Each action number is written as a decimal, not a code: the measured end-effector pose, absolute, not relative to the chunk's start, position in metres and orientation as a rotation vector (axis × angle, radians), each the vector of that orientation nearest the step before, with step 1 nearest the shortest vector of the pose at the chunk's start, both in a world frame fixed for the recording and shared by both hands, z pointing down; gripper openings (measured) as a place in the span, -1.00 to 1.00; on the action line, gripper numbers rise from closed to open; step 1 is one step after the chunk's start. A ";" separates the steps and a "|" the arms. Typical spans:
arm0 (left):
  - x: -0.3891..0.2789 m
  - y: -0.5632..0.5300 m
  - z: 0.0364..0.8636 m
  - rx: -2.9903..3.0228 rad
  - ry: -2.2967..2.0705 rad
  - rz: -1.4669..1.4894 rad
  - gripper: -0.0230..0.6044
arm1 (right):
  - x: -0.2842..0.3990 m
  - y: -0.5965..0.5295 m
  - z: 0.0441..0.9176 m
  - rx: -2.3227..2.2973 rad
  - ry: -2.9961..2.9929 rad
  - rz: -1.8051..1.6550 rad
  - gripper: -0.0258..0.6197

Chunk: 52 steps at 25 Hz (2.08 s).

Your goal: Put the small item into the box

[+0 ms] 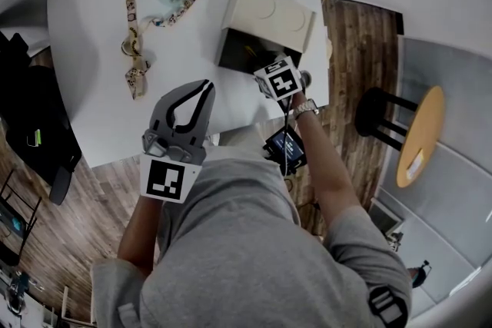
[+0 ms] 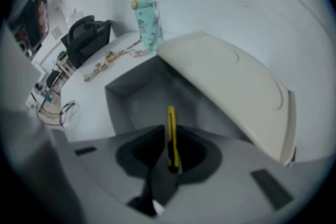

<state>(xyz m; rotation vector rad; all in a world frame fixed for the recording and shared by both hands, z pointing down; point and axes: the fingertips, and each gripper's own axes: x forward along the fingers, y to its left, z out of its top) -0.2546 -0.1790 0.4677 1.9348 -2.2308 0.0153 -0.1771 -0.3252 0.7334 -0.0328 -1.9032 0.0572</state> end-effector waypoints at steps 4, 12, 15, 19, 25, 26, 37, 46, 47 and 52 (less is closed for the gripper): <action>-0.249 -0.181 0.467 1.957 -2.218 0.014 -0.78 | -0.174 -0.326 0.727 -0.028 -1.918 0.041 -0.63; -0.234 -0.183 0.463 2.001 -2.193 0.044 -0.78 | -0.165 -0.329 0.711 0.025 -1.977 0.056 -0.69; -0.227 -0.186 0.462 2.028 -2.185 0.068 -0.78 | -0.163 -0.331 0.703 0.037 -2.017 0.078 -0.77; -0.210 -0.191 0.458 2.043 -2.179 0.091 -0.78 | -0.154 -0.332 0.691 0.040 -2.068 0.154 -0.80; -0.181 -0.195 0.454 1.966 -2.184 0.055 -0.78 | -0.141 -0.339 0.658 0.082 -2.190 0.255 -0.82; -0.176 -0.196 0.453 1.947 -2.185 0.037 -0.78 | -0.138 -0.339 0.651 0.081 -2.214 0.267 -0.82; -0.131 -0.220 0.419 1.907 -2.280 -0.002 -0.78 | -0.093 -0.338 0.562 0.088 -2.461 0.437 -0.82; -0.089 -0.236 0.399 1.890 -2.340 0.013 -0.78 | -0.062 -0.323 0.460 -0.024 -2.704 0.495 -0.82; -0.083 -0.238 0.398 1.890 -2.350 0.011 -0.78 | -0.057 -0.320 0.451 -0.042 -2.725 0.487 -0.82; -0.061 -0.242 0.386 1.909 -2.385 -0.004 -0.78 | -0.036 -0.309 0.422 -0.096 -2.798 0.477 -0.82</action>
